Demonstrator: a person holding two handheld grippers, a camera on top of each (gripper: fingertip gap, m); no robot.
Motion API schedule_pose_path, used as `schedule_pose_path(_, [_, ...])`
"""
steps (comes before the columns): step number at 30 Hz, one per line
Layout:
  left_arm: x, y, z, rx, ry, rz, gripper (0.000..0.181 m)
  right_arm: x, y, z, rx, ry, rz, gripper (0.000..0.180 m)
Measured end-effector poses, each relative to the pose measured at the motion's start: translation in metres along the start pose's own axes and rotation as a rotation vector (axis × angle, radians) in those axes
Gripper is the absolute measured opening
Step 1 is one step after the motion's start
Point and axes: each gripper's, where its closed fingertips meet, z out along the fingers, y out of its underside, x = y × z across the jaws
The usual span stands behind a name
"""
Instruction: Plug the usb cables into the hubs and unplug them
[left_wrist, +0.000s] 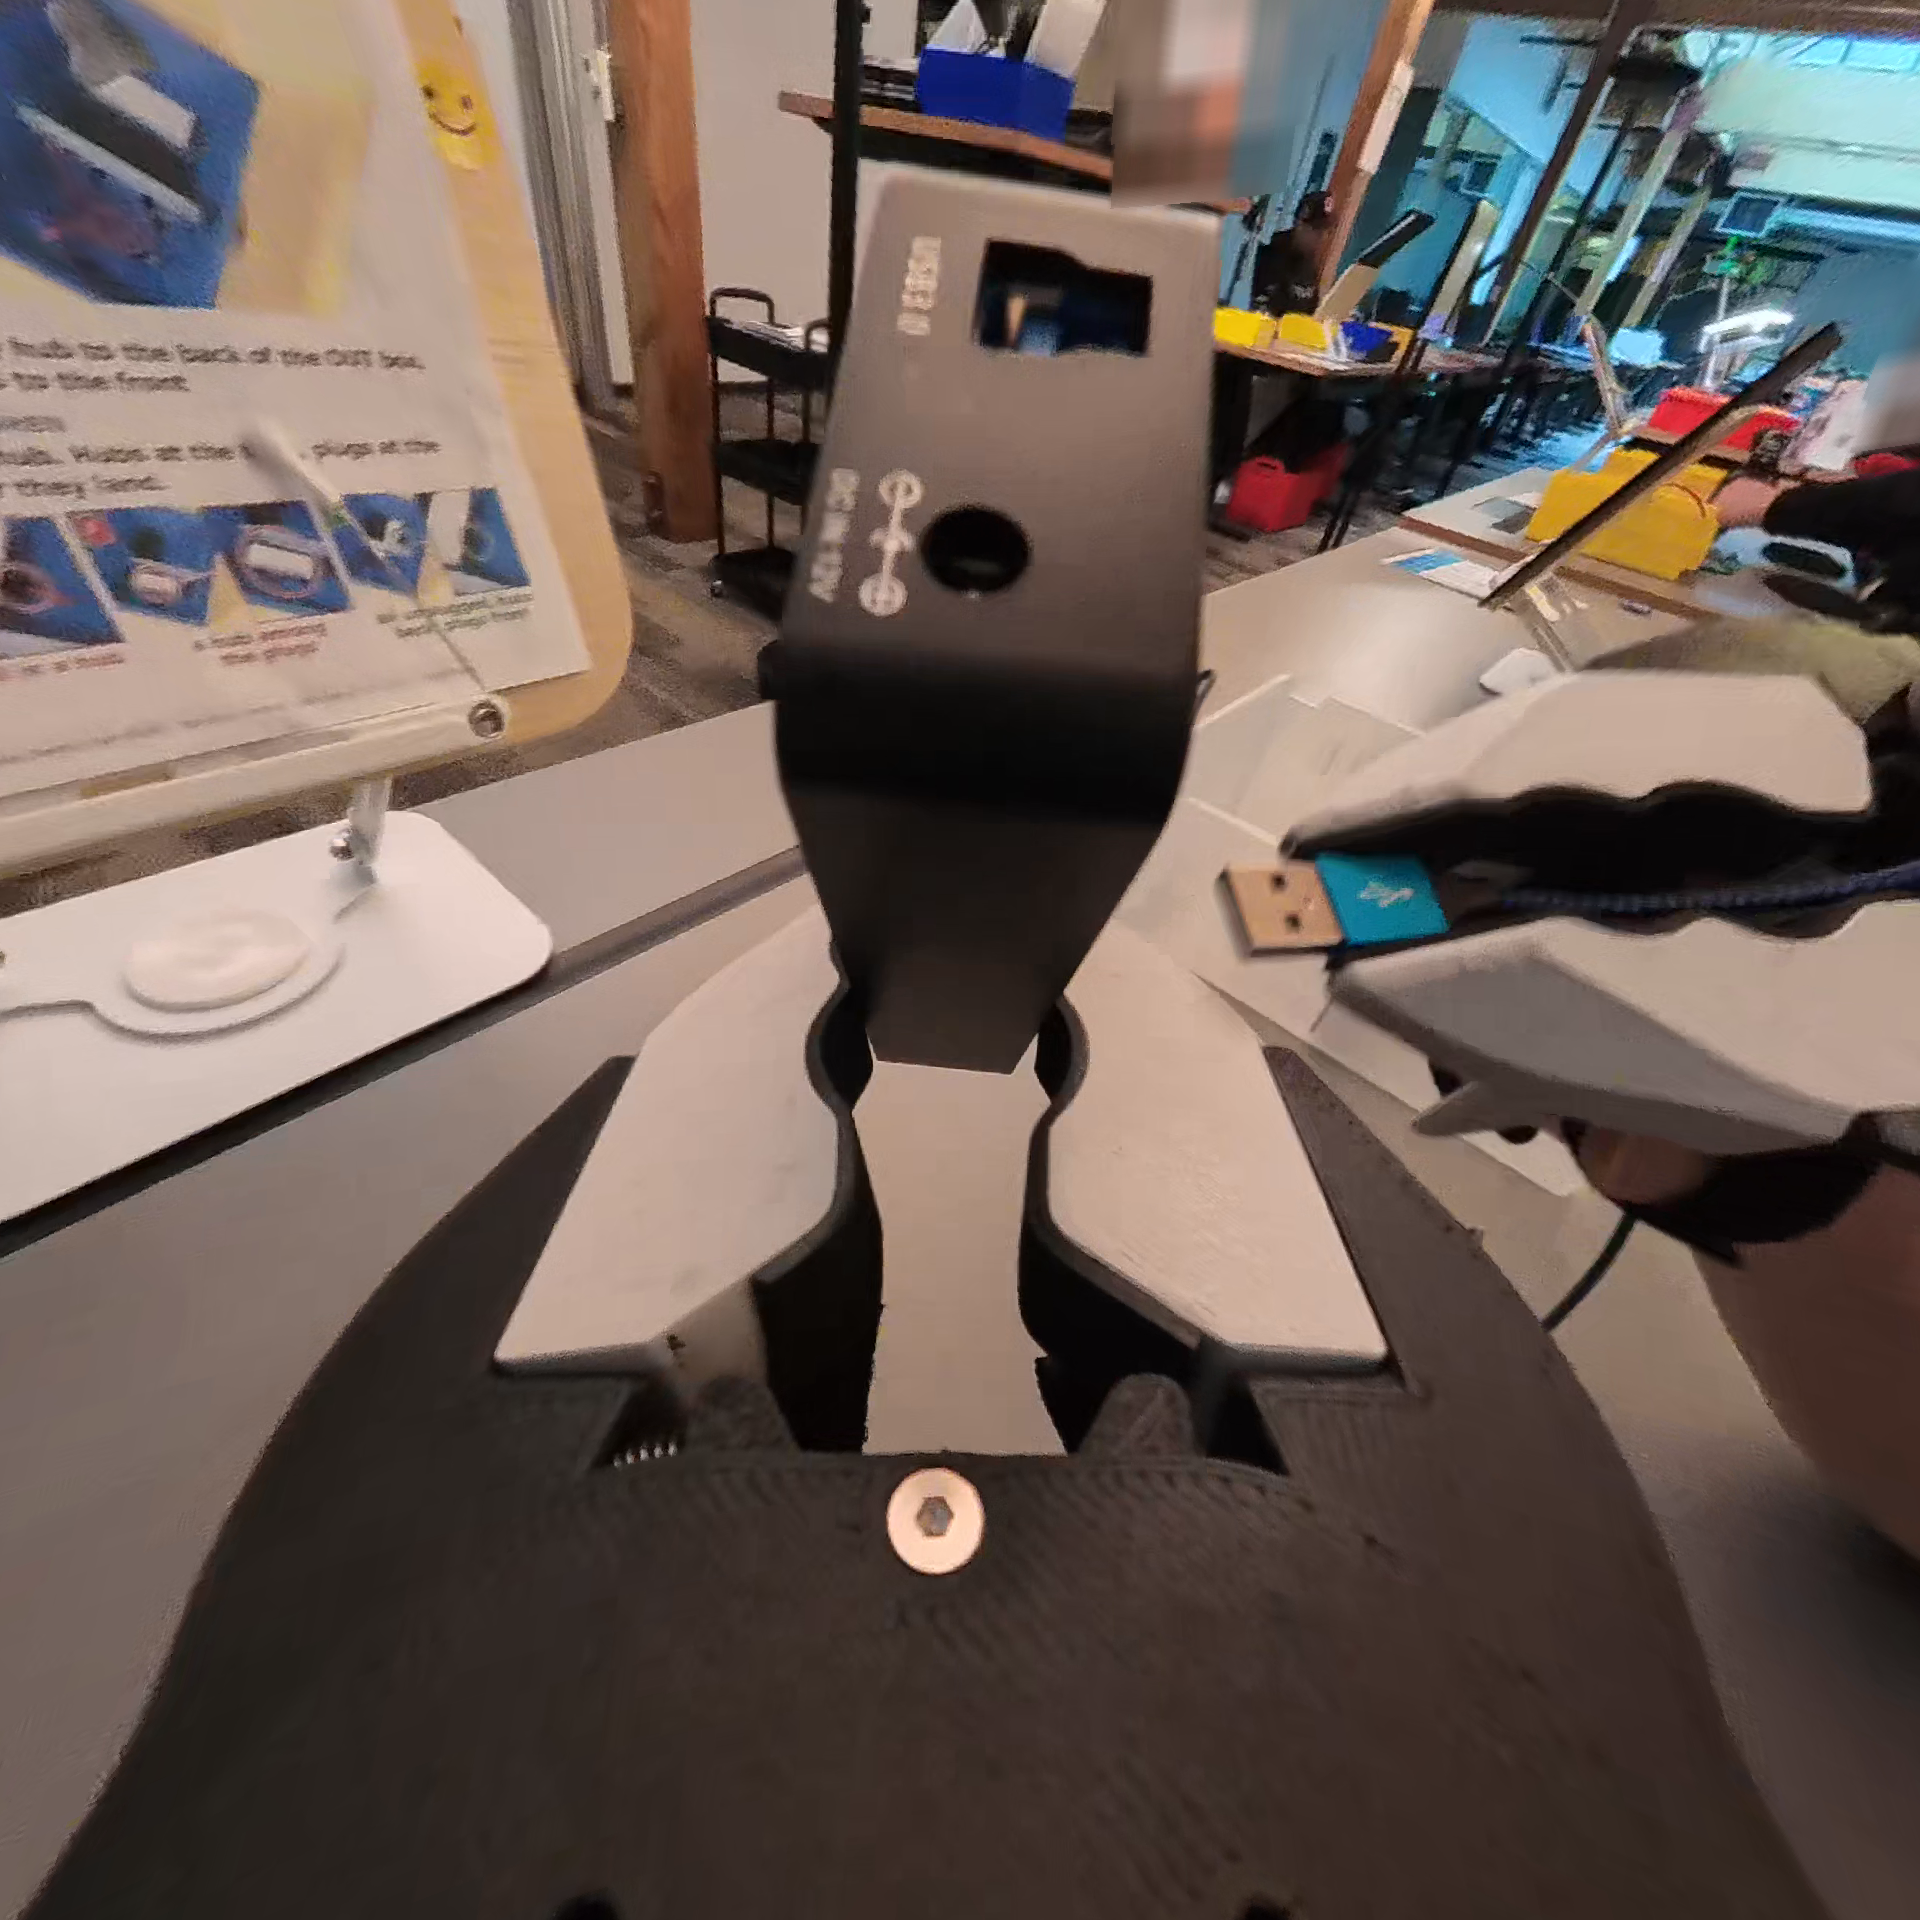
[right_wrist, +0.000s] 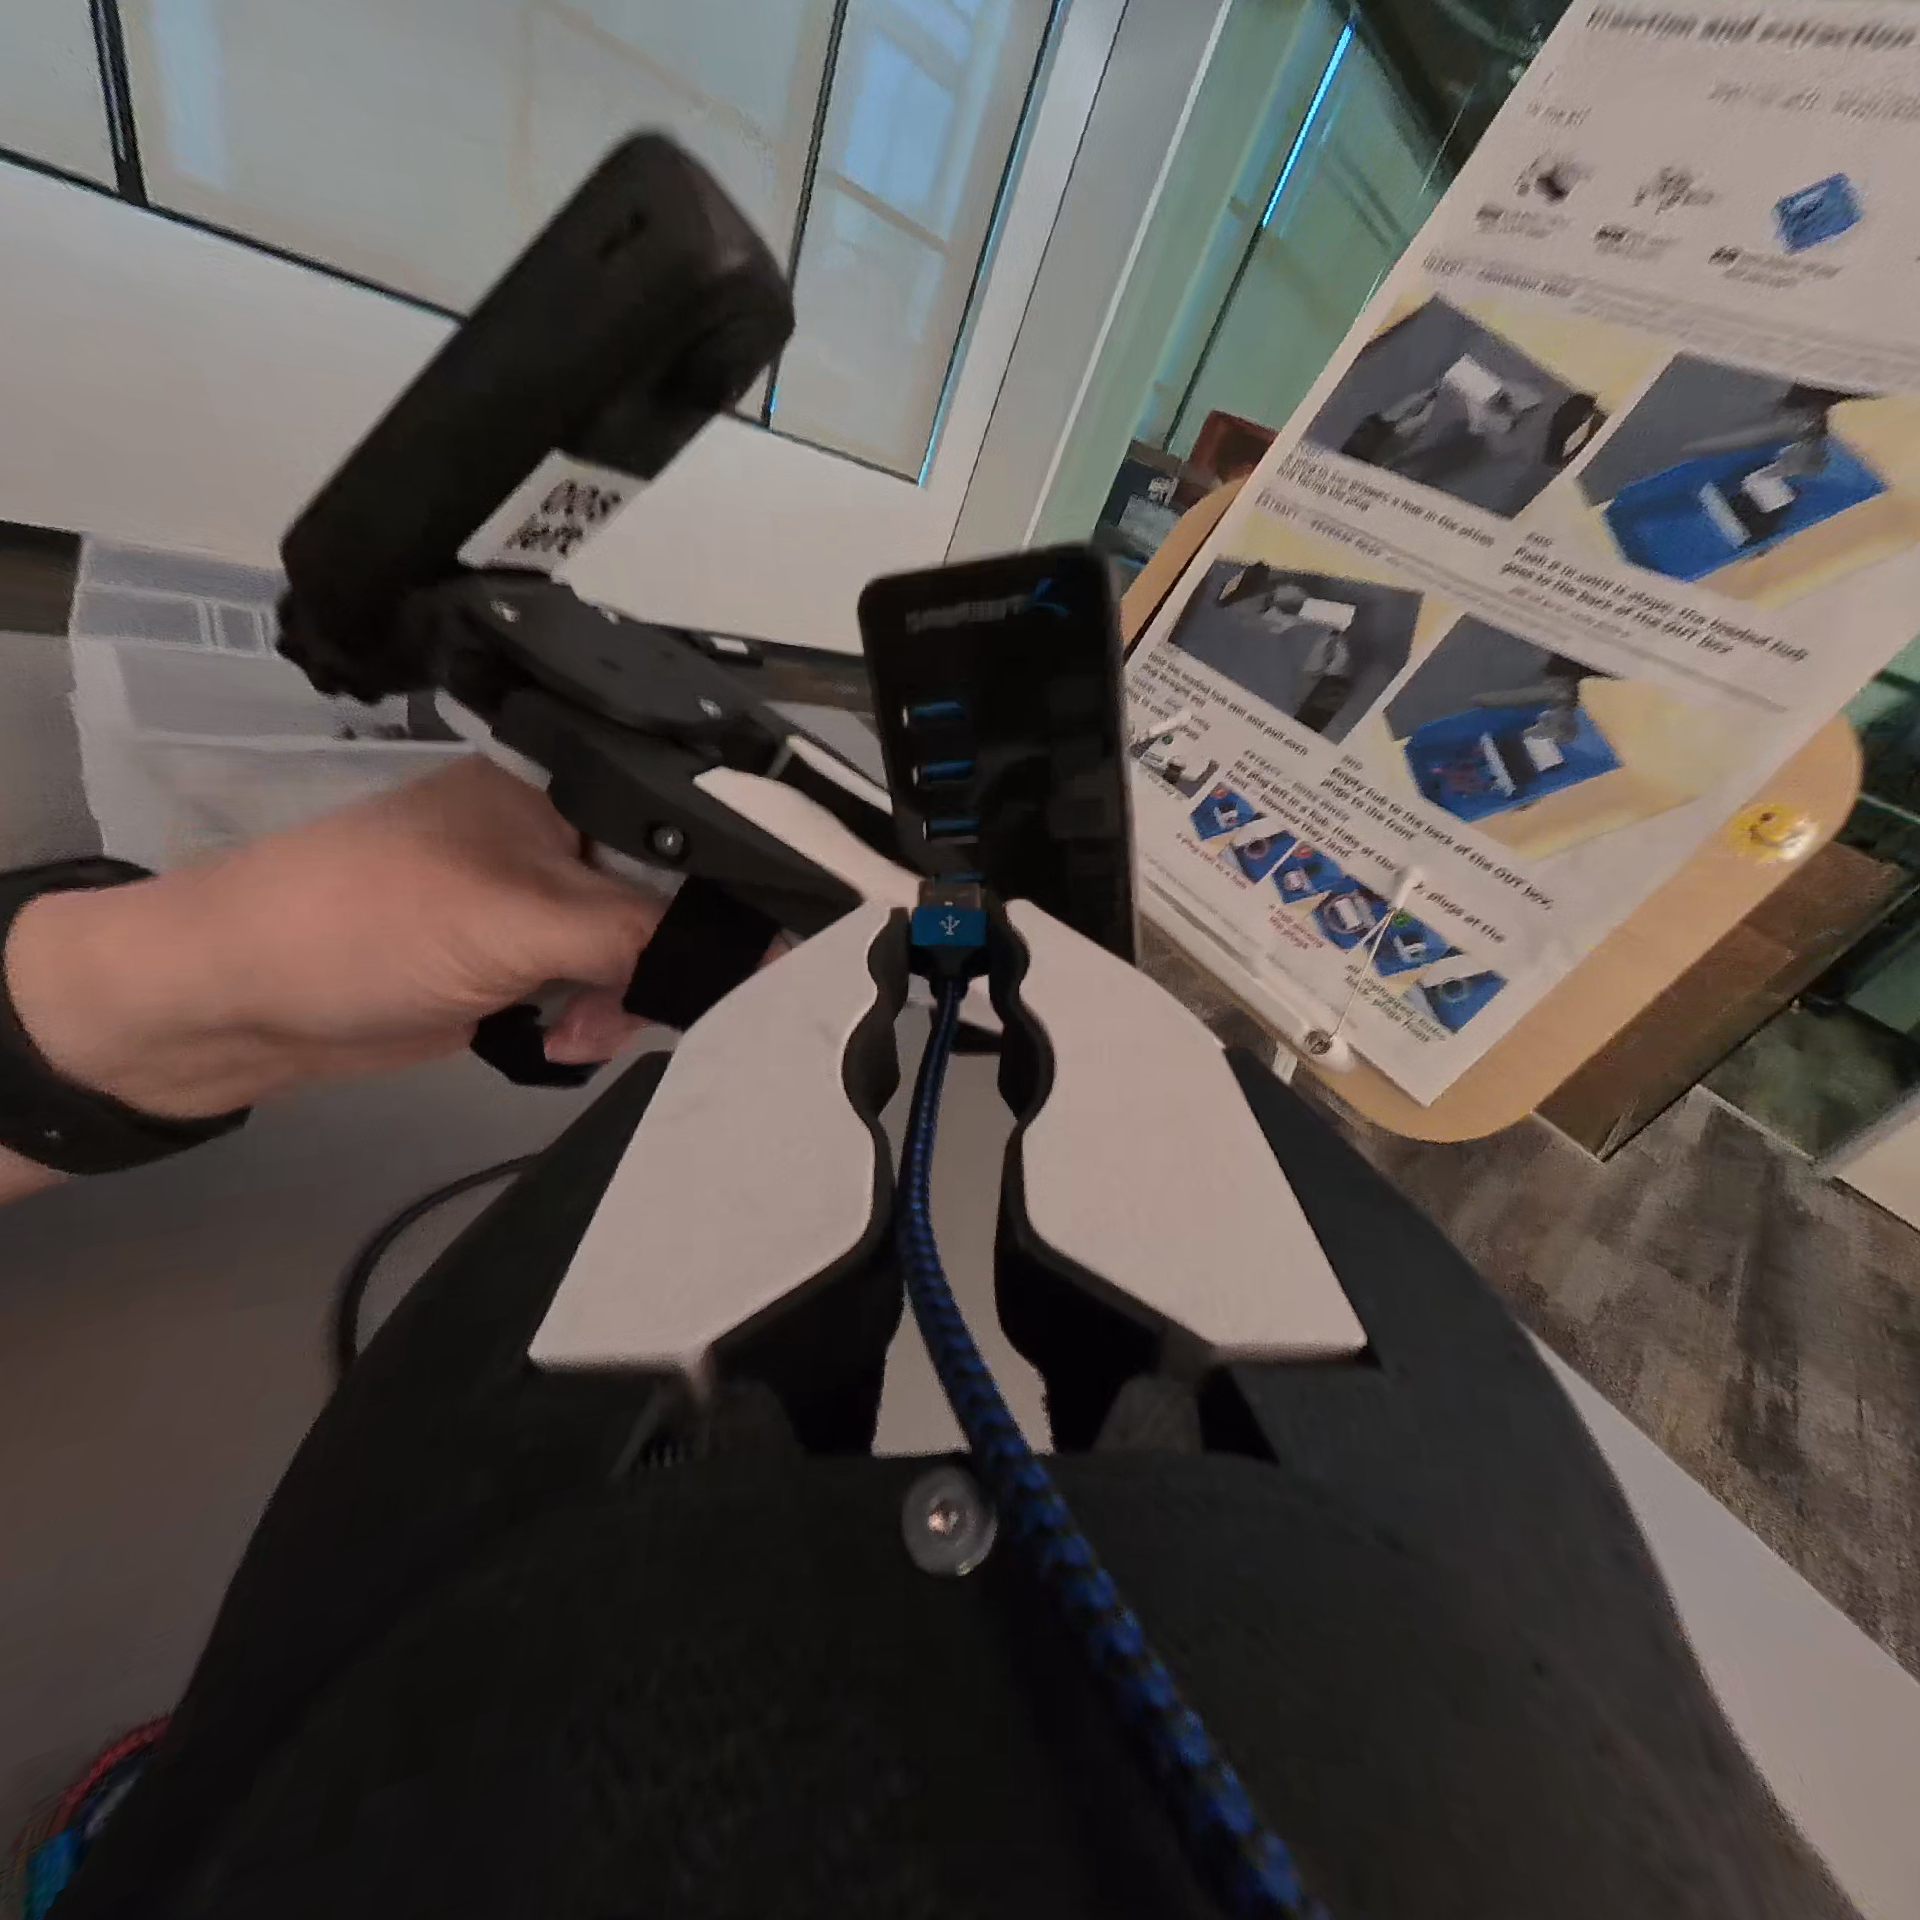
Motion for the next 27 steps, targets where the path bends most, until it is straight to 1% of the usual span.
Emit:
schedule_pose_path(2, [0.004,-0.002,-0.002,0.007,-0.004,0.021,0.027,0.005,-0.011,-0.007,0.028,0.012,0.005,0.015])
schedule_pose_path(5, [0.009,-0.005,-0.006,0.019,0.01,0.008,0.027,0.006,-0.016,-0.01,0.037,0.027,-0.015,0.015])
schedule_pose_path(11, [0.018,-0.003,-0.005,0.008,0.036,0.014,0.027,-0.003,-0.013,-0.003,0.021,0.033,-0.077,0.015])
schedule_pose_path(14, [0.022,0.0,-0.003,-0.009,0.036,0.04,0.027,-0.004,-0.011,-0.002,0.007,0.025,-0.073,0.015])
schedule_pose_path(19, [0.021,0.002,-0.003,-0.046,-0.004,0.095,0.027,-0.004,-0.008,-0.002,-0.01,0.006,-0.042,0.015])
schedule_pose_path(23, [0.024,0.003,-0.003,-0.058,0.01,0.066,0.027,-0.004,-0.009,-0.002,-0.014,0.004,-0.034,0.015])
schedule_pose_path(27, [0.021,0.003,-0.003,-0.068,-0.072,0.142,0.026,0.001,-0.006,-0.002,-0.026,0.043,-0.035,0.015])
